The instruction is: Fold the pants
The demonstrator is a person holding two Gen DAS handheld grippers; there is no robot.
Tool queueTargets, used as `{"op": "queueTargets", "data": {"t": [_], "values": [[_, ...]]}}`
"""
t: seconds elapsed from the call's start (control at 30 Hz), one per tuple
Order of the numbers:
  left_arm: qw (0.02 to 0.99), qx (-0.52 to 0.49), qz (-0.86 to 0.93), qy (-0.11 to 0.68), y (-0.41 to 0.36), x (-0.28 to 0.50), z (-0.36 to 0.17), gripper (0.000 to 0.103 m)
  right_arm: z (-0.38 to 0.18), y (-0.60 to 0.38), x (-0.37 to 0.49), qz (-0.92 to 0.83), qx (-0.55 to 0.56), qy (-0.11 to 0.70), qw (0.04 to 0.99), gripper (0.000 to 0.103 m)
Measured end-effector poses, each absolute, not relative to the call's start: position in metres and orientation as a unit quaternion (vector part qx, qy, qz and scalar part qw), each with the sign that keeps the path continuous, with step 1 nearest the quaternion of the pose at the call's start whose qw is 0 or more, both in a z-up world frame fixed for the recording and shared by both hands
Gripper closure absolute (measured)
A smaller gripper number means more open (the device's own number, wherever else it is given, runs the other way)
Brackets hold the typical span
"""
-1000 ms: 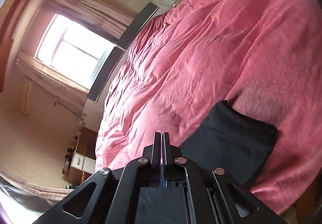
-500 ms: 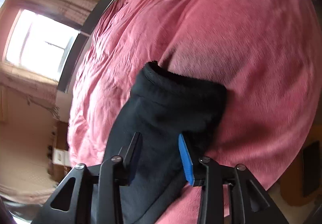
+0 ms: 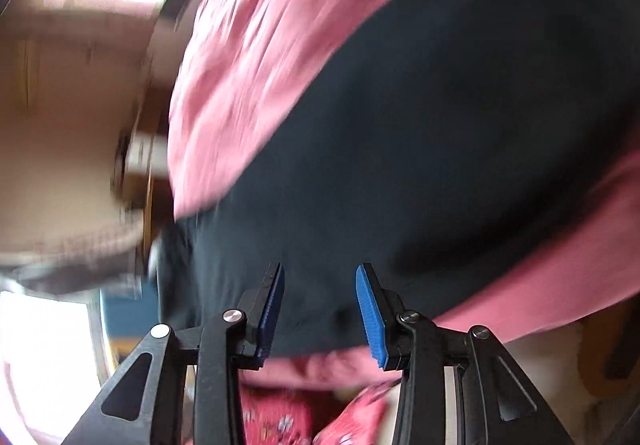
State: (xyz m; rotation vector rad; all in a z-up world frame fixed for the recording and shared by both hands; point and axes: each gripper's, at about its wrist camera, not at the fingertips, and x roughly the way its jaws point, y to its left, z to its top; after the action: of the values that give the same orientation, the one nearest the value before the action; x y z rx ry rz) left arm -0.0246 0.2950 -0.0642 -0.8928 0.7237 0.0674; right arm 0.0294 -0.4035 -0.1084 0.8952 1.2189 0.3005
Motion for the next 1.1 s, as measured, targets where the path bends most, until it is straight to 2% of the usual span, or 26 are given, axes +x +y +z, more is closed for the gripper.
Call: {"op": "queueTargets", "data": {"t": [0.23,0.43,0.47,0.5,0.53,0.63,0.9,1.0,1.1], "values": [[0.846,-0.422,0.021,0.326,0.294,-0.025,-0.055,0.092,-0.140,-0.310,0.034,0.185,0.369,0.624,0.664,0.064],[0.846,-0.424,0.021,0.322,0.294,-0.025,-0.055,0.092,-0.154,-0.313,0.040,0.117,0.415,0.582,0.689,0.064],[0.846,-0.424,0.020,0.322,0.294,-0.025,-0.055,0.092,-0.153,-0.313,0.043,0.117,0.417,0.578,0.692,0.067],[0.846,-0.423,0.020,0.322,0.293,-0.024,-0.055,0.092,-0.152,-0.312,0.045,0.118,0.414,0.570,0.700,0.075],[0.847,-0.421,0.022,0.323,0.293,-0.024,-0.055,0.092,-0.149,-0.312,0.047,0.118,0.406,0.567,0.707,0.096],[0.849,-0.418,0.016,0.322,0.293,-0.024,-0.052,0.092,-0.136,-0.315,0.047,0.130,0.395,0.556,0.720,0.096],[0.857,-0.421,-0.025,0.295,0.296,-0.039,-0.013,0.092,-0.058,-0.350,0.027,0.184,0.385,0.483,0.764,0.096],[0.864,-0.374,-0.014,0.337,0.287,-0.043,-0.015,0.092,-0.066,-0.347,0.016,0.182,0.359,0.514,0.757,0.096],[0.858,-0.325,0.019,0.398,0.279,-0.044,-0.040,0.092,-0.111,-0.340,0.013,0.153,0.350,0.570,0.727,0.096]]}}
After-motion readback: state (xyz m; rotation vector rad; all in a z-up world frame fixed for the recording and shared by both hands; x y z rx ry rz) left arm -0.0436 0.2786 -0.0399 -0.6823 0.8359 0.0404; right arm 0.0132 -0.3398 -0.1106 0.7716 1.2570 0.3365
